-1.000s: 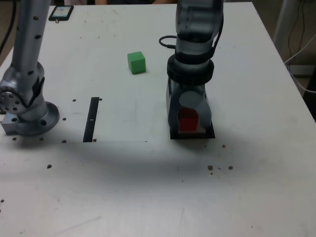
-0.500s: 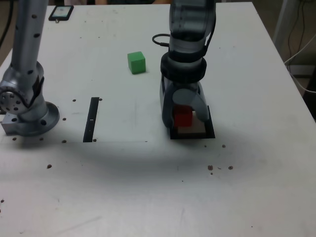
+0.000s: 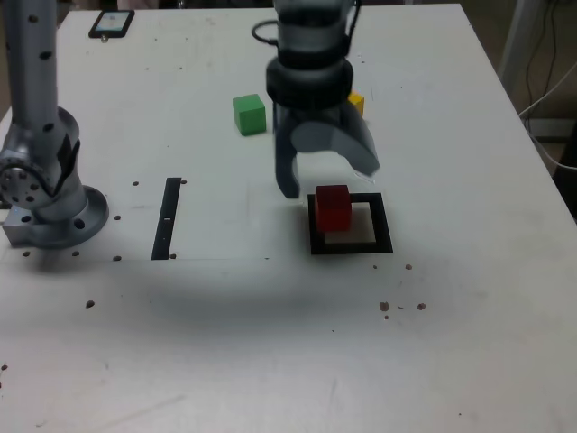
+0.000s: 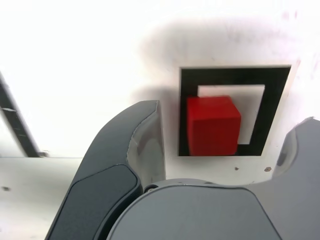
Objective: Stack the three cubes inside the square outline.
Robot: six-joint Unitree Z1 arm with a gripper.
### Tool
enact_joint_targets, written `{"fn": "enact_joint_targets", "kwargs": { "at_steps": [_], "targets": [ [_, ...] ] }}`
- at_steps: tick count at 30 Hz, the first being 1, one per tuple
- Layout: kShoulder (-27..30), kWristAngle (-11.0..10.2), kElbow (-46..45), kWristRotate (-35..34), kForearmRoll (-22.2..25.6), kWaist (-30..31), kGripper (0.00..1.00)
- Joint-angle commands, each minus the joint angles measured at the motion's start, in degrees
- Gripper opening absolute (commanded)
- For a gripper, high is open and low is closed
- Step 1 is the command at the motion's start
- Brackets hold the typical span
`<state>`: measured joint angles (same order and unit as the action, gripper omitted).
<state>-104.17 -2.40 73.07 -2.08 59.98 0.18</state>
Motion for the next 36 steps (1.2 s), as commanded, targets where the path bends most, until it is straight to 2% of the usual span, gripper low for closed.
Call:
{"fn": "enact_joint_targets", "kwargs": {
  "at_steps": [1,5,12,22,29,36],
  "targets": [
    [1.2,-0.5,0.6,2.3,2.0,-2.1,0.99],
    [1.7,-1.1,1.5,5.1,5.1,-8.0,0.99],
    [0.5,-2.4,6.2,-0.5,6.4,-15.4,1.00],
    [-4.5,-2.5,16.3,-7.8,8.2,-20.8,1.00],
    [-10.0,-4.2,18.9,-9.8,10.0,-24.0,1.00],
    [-15.1,-2.7,21.1,-10.6,10.6,-24.6,0.97]
  ]
}}
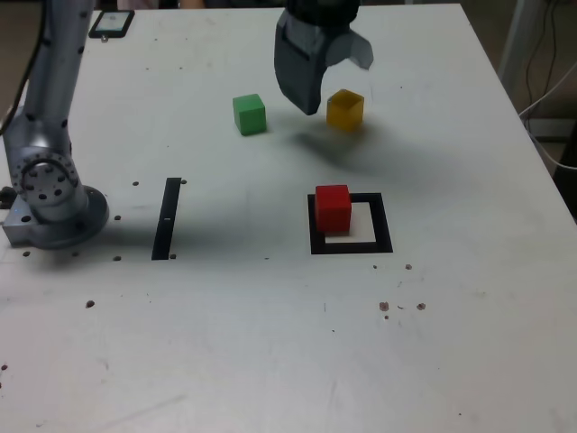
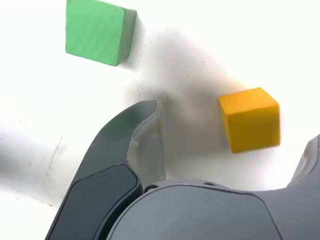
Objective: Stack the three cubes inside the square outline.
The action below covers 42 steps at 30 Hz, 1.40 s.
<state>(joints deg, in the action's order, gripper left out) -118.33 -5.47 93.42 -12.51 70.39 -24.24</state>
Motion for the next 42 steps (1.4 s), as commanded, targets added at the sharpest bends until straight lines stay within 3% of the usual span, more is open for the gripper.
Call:
{"fn": "enact_joint_targets", "kwargs": {
  "at_steps": [1,7,19,35,39,42],
  "targets": [
    [-1.6,0.6,1.1,-0.3,0.2,-0.3,0.97],
    [-5.1,1.6,4.5,-0.6,0.4,-0.6,0.96],
    [-9.3,0.7,6.8,-0.8,-0.2,-1.4,0.92],
    [-11.9,0.6,8.5,0.0,-1.4,-2.2,0.62],
    [-12.1,0.3,8.8,0.8,-1.5,-2.5,0.53],
    [-12.0,0.3,8.6,1.6,-1.8,-2.7,0.40]
  ]
}}
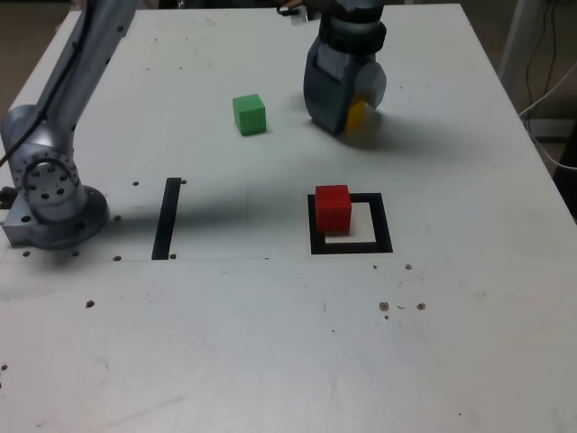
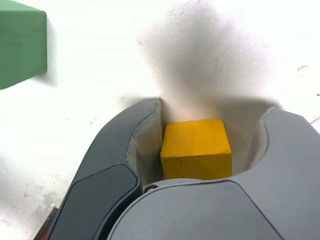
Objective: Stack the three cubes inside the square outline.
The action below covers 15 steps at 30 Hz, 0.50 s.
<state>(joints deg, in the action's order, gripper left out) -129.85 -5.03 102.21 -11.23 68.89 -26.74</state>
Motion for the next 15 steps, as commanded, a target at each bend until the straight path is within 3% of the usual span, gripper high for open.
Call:
{"fn": "enact_joint_targets", "kwargs": {
  "at_steps": [1,7,15],
  "targets": [
    [-0.4,-0.1,-0.4,0.5,-0.6,-0.3,0.35],
    [0.8,0.7,-1.8,1.7,-2.4,-0.3,0.16],
    [2.7,3.3,-3.6,5.7,-2.7,-0.2,0.15]
  ]
}}
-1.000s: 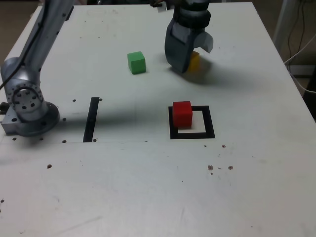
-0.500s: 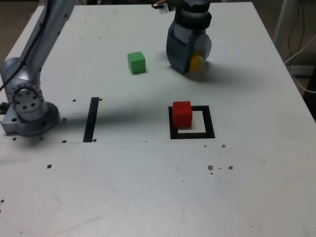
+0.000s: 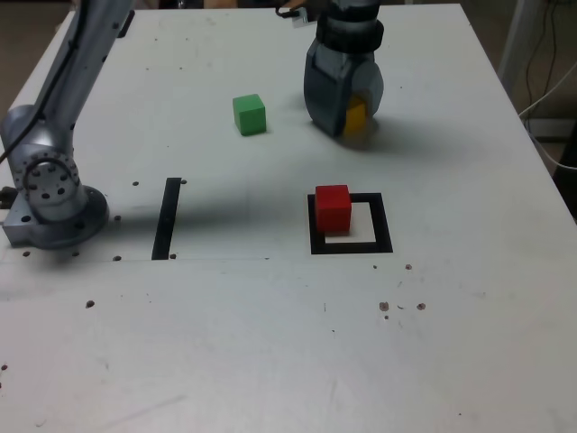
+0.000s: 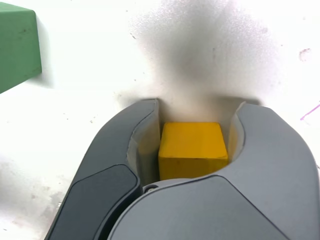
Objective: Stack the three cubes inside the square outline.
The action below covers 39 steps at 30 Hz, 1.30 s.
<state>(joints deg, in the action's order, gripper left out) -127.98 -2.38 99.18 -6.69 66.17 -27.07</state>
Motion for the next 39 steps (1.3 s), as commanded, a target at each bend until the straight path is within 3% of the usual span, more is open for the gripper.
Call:
{"fn": "enact_joint_targets", "kwargs": {
  "at_steps": [1,9,15,18,28,39],
  "targets": [
    [1.4,0.8,-1.0,1.9,0.0,0.3,0.15],
    [12.2,-2.1,-7.9,4.1,-0.1,4.9,0.15],
    [21.2,-5.4,-14.7,5.3,0.8,13.0,0.15],
    [23.8,-6.0,-18.0,5.5,1.3,17.2,0.15],
    [25.6,-2.9,-22.5,4.4,0.4,27.5,0.15],
    [21.7,2.2,-22.3,3.4,-4.5,30.0,0.15]
  ]
}}
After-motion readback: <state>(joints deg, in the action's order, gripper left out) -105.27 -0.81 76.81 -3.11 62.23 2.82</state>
